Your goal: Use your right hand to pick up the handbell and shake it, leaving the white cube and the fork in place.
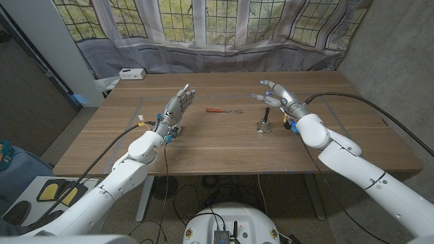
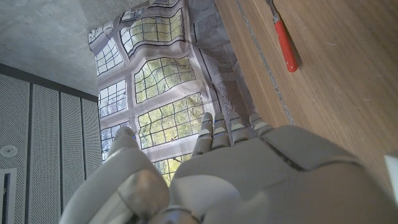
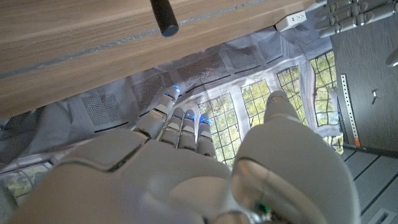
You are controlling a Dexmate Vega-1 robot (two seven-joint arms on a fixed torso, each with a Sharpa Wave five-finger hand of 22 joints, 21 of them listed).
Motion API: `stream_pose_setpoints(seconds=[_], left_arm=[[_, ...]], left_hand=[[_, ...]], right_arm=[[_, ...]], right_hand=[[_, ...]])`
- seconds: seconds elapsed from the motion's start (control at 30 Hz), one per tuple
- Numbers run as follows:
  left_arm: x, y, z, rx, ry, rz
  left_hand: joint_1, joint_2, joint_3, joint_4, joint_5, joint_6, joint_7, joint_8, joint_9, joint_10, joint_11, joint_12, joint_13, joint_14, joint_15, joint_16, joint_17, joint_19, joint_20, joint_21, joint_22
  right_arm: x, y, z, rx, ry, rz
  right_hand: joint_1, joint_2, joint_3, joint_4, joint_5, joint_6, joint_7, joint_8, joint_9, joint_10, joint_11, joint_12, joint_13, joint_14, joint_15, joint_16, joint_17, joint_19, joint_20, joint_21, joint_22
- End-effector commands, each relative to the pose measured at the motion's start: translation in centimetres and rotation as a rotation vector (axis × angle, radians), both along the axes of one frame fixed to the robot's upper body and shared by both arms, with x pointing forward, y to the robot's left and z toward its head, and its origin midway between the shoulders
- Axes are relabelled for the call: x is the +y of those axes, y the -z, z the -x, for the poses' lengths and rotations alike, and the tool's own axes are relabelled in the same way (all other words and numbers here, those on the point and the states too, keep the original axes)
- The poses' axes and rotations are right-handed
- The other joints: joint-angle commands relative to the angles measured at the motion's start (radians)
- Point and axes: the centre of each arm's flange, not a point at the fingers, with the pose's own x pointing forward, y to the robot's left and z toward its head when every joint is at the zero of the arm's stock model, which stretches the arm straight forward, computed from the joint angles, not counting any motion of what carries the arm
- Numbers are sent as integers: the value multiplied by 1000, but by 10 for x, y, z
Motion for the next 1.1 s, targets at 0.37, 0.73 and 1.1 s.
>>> stream_pose_setpoints(seconds=[0.37,0.73,1.1], left_arm=[[-4,0,-8,-1,47,43],[-4,-6,-2,-18,24,54],[-6,-6,-12,-27,40,102]], left_hand=[[-9,-3,7,1,-1,0,-1,3,3,10,-3,1,3,2,-2,1,1,5,0,1,2],[-11,-3,6,2,-1,3,0,4,3,11,-2,1,3,3,-4,1,1,5,0,1,2],[-17,-4,4,5,-1,2,-1,4,3,10,-2,0,3,2,-3,1,2,4,-1,0,3]], right_arm=[[-20,-8,-30,6,-301,-370],[-34,-3,-68,93,-444,-525],[-35,8,-89,156,-500,-569]], right_hand=[[-28,-3,-7,11,-6,9,-3,12,1,15,9,10,-2,8,3,12,-4,-8,6,-3,4],[-54,-4,-15,20,-7,16,-9,16,0,23,12,13,-4,9,6,16,-7,-10,6,-3,4],[-103,-12,-35,31,-9,-10,-32,6,-2,-22,4,-1,-9,2,5,18,-15,-17,10,-4,5]])
